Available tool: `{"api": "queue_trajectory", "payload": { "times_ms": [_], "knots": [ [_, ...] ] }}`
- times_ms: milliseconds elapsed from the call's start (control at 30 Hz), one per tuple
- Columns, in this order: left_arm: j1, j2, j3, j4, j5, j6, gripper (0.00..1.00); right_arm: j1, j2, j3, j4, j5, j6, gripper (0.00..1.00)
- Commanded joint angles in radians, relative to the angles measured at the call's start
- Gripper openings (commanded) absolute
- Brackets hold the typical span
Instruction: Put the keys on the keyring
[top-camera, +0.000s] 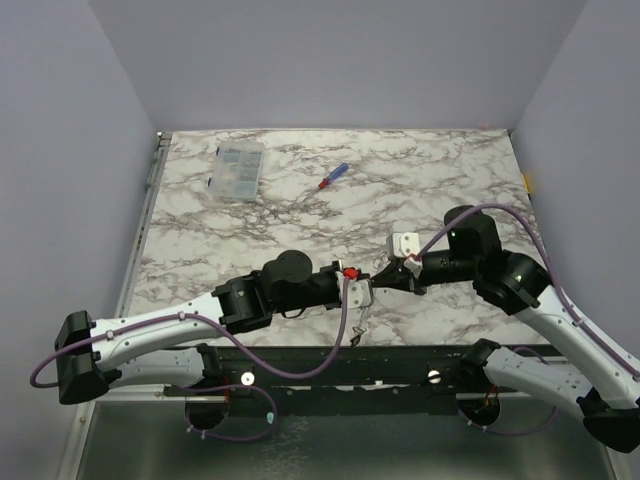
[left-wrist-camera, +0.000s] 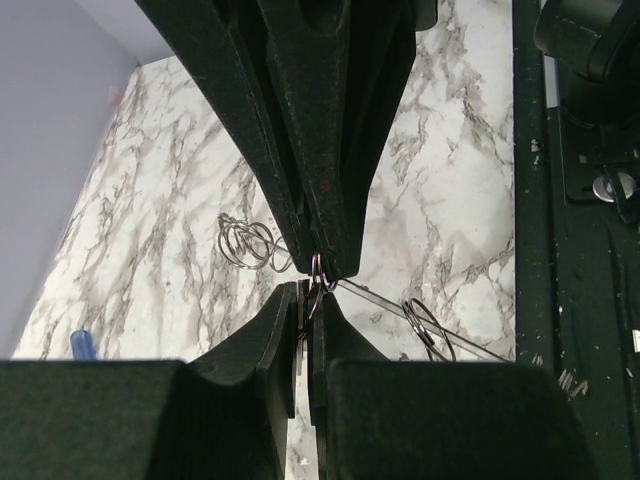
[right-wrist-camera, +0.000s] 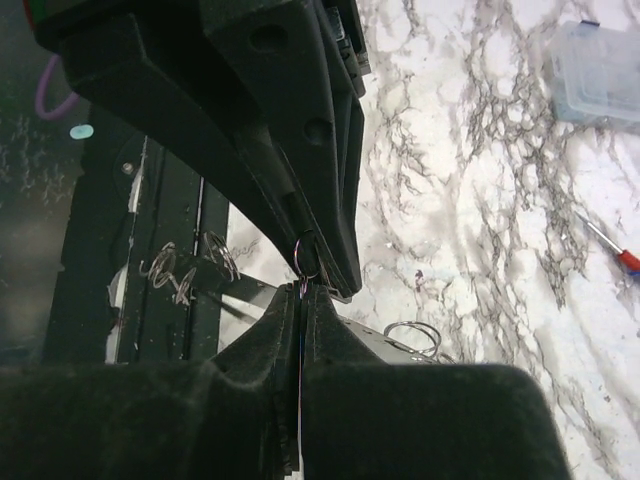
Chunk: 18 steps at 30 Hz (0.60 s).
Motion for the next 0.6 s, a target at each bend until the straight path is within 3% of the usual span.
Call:
{"api": "queue_trajectory", "payload": {
  "times_ms": [0,100,233,567],
  "knots": [
    [-0.003,-0.054,0.017,0.036,-0.001,-0.007,0.09,0.003,-0.070,-0.042,0.103,0.020,0.010,0.01],
    [-0.002,-0.076,0.006,0.036,0.004,-0.017,0.09,0.003,-0.120,-0.073,0.183,0.019,0.039,0.01],
    [-0.002,-0.102,0.001,0.035,0.004,-0.026,0.00,0.003,-0.172,-0.110,0.296,0.007,0.084,0.01],
    [-0.003,-0.119,0.009,0.062,-0.003,-0.041,0.00,0.004,-0.251,-0.199,0.520,0.017,0.201,0.01]
  ]
}}
